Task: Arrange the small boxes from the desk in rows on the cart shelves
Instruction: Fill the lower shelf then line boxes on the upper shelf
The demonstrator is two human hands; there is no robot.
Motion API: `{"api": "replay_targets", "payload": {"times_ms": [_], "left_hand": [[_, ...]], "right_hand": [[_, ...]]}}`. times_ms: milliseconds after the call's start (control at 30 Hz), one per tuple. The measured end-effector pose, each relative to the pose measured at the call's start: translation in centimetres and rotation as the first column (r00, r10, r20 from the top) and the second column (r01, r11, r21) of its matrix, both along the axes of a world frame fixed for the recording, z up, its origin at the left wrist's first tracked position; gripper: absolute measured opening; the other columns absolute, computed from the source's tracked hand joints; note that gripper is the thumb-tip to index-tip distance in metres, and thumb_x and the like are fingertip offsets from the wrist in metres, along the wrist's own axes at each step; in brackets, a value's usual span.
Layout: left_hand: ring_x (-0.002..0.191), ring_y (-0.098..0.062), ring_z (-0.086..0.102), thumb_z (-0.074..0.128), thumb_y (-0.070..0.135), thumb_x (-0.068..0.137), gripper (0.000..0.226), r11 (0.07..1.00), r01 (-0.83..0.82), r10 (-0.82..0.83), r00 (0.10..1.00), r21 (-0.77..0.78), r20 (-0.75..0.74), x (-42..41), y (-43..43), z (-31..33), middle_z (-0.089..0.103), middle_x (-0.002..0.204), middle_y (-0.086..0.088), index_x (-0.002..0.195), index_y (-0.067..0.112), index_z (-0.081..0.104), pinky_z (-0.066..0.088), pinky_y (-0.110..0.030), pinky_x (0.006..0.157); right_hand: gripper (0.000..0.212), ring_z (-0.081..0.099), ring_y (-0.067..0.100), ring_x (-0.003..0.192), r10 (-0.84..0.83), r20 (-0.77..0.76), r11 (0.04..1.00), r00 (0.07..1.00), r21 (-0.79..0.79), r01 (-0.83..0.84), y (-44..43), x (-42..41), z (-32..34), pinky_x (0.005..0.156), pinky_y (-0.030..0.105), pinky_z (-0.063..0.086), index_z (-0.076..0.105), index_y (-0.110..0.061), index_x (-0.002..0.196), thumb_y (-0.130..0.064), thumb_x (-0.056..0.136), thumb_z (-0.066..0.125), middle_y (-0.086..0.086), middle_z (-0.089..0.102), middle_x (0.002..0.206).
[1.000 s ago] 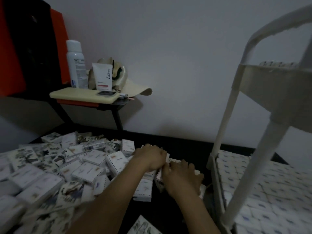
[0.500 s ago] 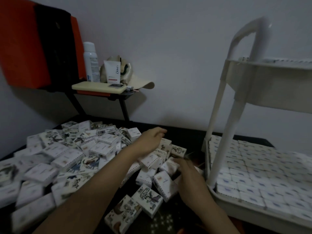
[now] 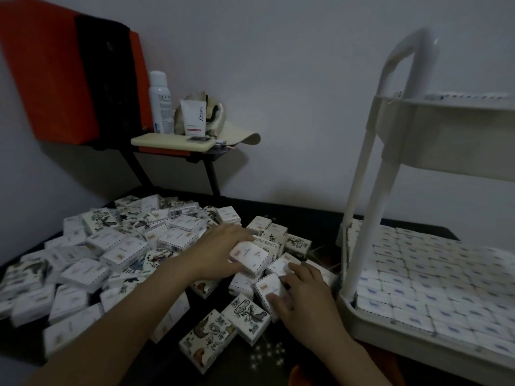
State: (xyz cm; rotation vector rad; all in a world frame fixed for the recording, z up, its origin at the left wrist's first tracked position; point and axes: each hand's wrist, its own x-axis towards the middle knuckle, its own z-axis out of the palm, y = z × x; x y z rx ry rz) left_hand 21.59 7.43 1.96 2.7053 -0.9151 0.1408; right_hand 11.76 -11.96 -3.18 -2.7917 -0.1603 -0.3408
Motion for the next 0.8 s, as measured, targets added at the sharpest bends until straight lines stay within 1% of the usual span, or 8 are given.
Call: {"api": "replay_targets", "payload": {"times_ms": [133,267,433,533,633,700,767,800], "left_hand": [[0.116,-0.009,0.044,0.077,0.035,0.077,0.054,0.993,-0.053,0.055,0.998,-0.108,0.018,-0.3,0.1,0.2,0.051,0.126,0.012,0.125,0.031,0.052,0.036,-0.025,0.092],[0.104,-0.005,0.05,0.078,0.037,0.074,0.05,0.984,-0.026,0.037,0.998,-0.175,0.056,-1.0,0.1,0.9,0.056,0.115,0.017,0.117,0.033,0.054,0.042,-0.026,0.082],[0.095,0.002,0.054,0.083,0.036,0.07,0.052,0.93,0.002,-0.011,1.0,-0.367,-0.021,-2.3,0.5,2.0,0.055,0.112,0.016,0.114,0.039,0.056,0.049,-0.022,0.079],[0.085,0.001,0.053,0.079,0.026,0.077,0.05,0.885,0.017,-0.059,0.995,-0.465,-0.075,-3.9,0.2,3.6,0.053,0.111,0.009,0.119,0.043,0.057,0.048,-0.015,0.07],[0.074,-0.011,0.058,0.077,0.024,0.08,0.053,0.859,0.028,-0.105,0.987,-0.51,-0.123,-5.9,-0.3,6.0,0.056,0.113,0.01,0.121,0.049,0.055,0.052,-0.02,0.067],[0.077,-0.012,0.064,0.076,0.022,0.082,0.048,0.819,0.041,-0.155,0.976,-0.573,-0.153,-7.2,-0.9,7.7,0.057,0.118,0.014,0.116,0.05,0.059,0.055,-0.023,0.073],[0.091,-0.016,0.07,0.074,0.012,0.083,0.037,0.728,0.068,-0.249,0.953,-0.682,-0.171,-8.4,-1.7,9.5,0.063,0.12,0.011,0.108,0.038,0.067,0.058,-0.028,0.08],[0.088,-0.021,0.072,0.073,0.008,0.084,0.033,0.679,0.073,-0.288,0.942,-0.73,-0.174,-9.0,-2.2,10.3,0.066,0.117,0.005,0.106,0.031,0.069,0.059,-0.031,0.079]], "right_hand": [[0.049,0.031,0.01,0.13,-0.004,0.033,0.991,0.999,0.134,-0.001,0.2,-0.1,-0.1,0.107,0.025,0.031,0.054,-0.026,0.125,-0.053,0.086,0.06,-0.01,0.045,0.132],[0.039,0.046,0.001,0.103,-0.056,-0.017,0.916,0.998,0.396,0.058,0.5,-0.3,0.4,0.087,0.018,0.044,0.049,-0.035,0.113,-0.04,0.081,0.072,-0.011,0.044,0.116],[0.043,0.06,-0.001,0.097,-0.023,-0.001,0.77,1.0,0.637,0.018,0.2,-0.8,1.7,0.081,0.029,0.055,0.046,-0.042,0.117,-0.023,0.086,0.069,-0.015,0.06,0.113],[0.055,0.053,-0.014,0.104,0.073,0.063,0.774,0.995,0.626,-0.096,-0.4,-2.4,3.6,0.08,0.01,0.047,0.04,-0.05,0.129,-0.015,0.092,0.061,-0.022,0.055,0.123],[0.06,0.054,-0.008,0.103,0.093,0.165,0.819,0.982,0.548,-0.169,-1.2,-4.5,6.1,0.087,0.015,0.047,0.033,-0.054,0.138,-0.016,0.096,0.053,-0.026,0.048,0.129],[0.057,0.056,-0.003,0.093,0.068,0.254,0.866,0.965,0.465,-0.183,-1.9,-6.0,8.1,0.08,0.015,0.047,0.032,-0.058,0.136,-0.019,0.098,0.048,-0.028,0.046,0.124],[0.051,0.053,-0.003,0.097,0.065,0.319,0.874,0.945,0.439,-0.209,-2.9,-7.4,10.2,0.079,0.014,0.045,0.036,-0.06,0.129,-0.019,0.099,0.045,-0.031,0.044,0.12],[0.048,0.051,-0.006,0.1,0.058,0.351,0.877,0.934,0.43,-0.216,-3.4,-8.1,11.3,0.079,0.013,0.043,0.038,-0.061,0.124,-0.02,0.099,0.044,-0.033,0.044,0.118]]}}
